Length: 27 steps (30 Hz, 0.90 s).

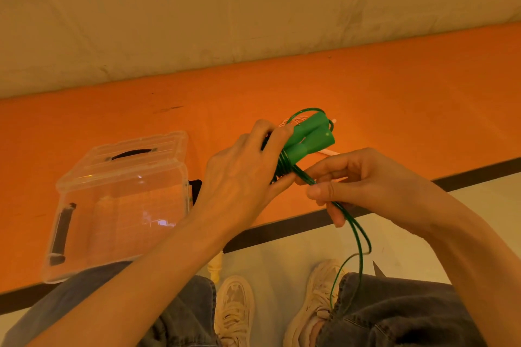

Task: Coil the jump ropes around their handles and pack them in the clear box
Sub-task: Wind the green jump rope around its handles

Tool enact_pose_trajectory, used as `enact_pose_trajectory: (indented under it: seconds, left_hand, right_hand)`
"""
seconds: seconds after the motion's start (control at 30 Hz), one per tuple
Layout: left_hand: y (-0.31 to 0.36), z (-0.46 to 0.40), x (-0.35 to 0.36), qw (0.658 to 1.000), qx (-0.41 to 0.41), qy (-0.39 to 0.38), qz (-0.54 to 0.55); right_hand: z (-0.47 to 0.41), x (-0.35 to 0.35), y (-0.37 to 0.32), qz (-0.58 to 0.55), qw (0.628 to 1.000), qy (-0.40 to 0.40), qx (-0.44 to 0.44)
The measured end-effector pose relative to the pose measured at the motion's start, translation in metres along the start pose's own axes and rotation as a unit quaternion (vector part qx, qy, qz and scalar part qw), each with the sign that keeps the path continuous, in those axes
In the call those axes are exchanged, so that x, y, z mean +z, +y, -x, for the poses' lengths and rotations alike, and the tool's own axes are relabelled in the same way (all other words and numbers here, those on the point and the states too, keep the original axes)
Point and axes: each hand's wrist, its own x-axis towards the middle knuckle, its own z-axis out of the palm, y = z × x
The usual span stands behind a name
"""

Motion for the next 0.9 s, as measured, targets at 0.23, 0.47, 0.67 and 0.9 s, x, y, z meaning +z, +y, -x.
enact_pose_trajectory:
  seconds: [0.23,0.47,0.67,0.9]
  left_hand:
    - [-0.019,-0.001,0.0,0.999,-0.032,-0.026,0.013]
    - [-0.015,0.0,0.001,0.997,0.03,-0.074,0.004]
    - [0.001,0.009,0.003,0.982,0.135,-0.112,0.072]
    - [0.009,0.013,-0.007,0.974,0.098,-0.123,0.162]
  right_hand:
    - [0.013,-0.017,0.003,0.096,0.994,0.039,0.023]
    - [0.015,-0.009,-0.008,0.129,0.966,0.125,-0.187]
    - [-0.003,-0.013,0.001,0.15,0.958,0.177,-0.168]
    - [-0.016,-0.016,0.006,0.13,0.971,0.149,-0.138]
